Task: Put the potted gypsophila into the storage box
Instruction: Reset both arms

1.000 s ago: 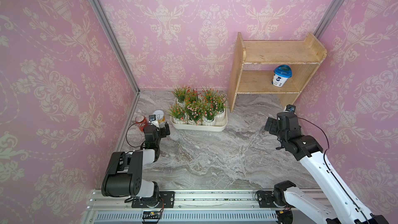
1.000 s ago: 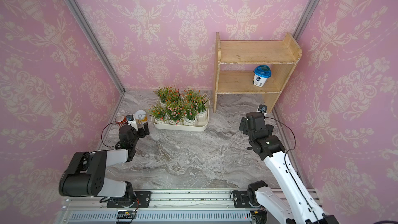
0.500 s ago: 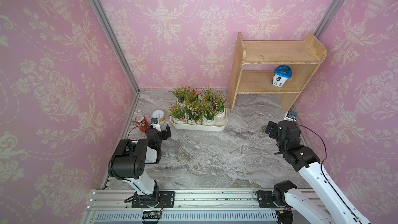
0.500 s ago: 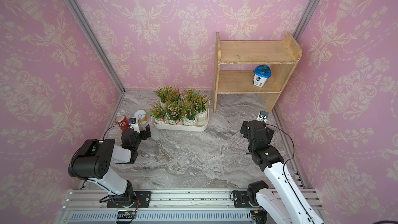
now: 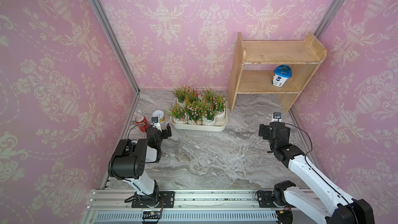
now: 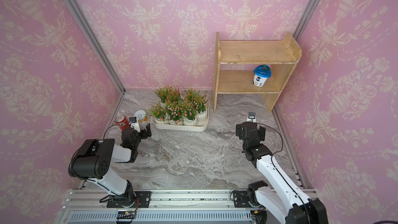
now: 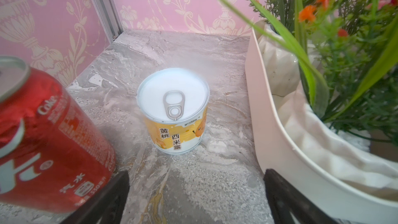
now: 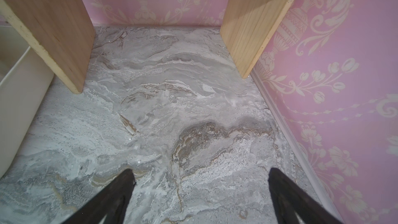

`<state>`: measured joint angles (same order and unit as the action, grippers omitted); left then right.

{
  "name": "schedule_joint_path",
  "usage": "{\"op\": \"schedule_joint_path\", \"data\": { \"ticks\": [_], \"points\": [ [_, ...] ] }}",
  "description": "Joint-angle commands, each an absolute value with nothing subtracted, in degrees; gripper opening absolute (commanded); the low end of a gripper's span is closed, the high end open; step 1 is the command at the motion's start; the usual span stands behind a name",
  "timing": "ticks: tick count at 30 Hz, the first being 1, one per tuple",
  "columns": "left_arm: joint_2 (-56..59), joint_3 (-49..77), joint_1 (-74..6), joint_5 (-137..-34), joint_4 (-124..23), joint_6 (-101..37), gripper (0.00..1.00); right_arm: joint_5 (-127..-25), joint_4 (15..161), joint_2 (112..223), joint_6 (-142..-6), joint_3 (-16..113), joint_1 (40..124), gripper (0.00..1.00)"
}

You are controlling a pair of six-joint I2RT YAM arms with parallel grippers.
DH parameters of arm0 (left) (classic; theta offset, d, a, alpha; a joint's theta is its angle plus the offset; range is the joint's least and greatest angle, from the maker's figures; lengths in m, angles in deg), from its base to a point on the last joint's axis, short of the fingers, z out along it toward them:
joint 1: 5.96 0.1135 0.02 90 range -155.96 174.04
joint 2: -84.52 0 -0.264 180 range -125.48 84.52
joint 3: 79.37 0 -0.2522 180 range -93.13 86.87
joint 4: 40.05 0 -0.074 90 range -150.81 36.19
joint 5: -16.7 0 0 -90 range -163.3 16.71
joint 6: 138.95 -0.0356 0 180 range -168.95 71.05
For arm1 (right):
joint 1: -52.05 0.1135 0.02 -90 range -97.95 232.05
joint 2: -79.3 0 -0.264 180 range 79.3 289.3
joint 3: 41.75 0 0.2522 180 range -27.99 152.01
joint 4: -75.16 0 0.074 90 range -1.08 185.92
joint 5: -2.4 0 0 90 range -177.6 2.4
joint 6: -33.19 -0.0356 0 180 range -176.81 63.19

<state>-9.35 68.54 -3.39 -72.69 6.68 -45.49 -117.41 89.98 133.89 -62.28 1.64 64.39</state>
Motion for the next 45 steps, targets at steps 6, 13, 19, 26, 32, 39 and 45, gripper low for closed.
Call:
{"op": "schedule_joint_path", "data": {
  "ticks": [6, 13, 19, 26, 32, 39, 45],
  "points": [
    [-9.2, 67.2, -2.9, -73.8, 5.3, -47.3, 0.99, -107.3, 67.3, 139.9, -55.6, -5.6, 60.9, 1.00],
    [-9.0, 66.3, -2.9, -74.5, 3.5, -47.5, 0.99, -103.7, 56.5, 149.6, -57.1, -6.5, 59.1, 1.00],
    [-9.1, 66.4, -2.8, -74.5, 3.6, -47.6, 0.99, -99.0, 52.1, 157.0, -56.6, -4.3, 57.7, 1.00],
    [-9.1, 66.3, -2.9, -74.5, 3.6, -47.6, 0.99, -92.1, 42.7, 164.3, -58.8, -5.8, 54.2, 1.00],
    [-9.1, 66.3, -2.8, -74.6, 3.6, -47.6, 0.99, -88.7, 43.2, 165.3, -58.8, -5.1, 53.1, 1.00],
    [-9.1, 66.3, -2.8, -74.6, 3.6, -47.6, 0.99, -88.9, 43.8, 165.2, -58.7, -5.0, 53.3, 1.00],
    [-9.1, 66.3, -2.8, -74.5, 3.7, -47.6, 0.99, -88.9, 43.7, 165.2, -58.7, -5.0, 53.2, 1.00]
  ]
}}
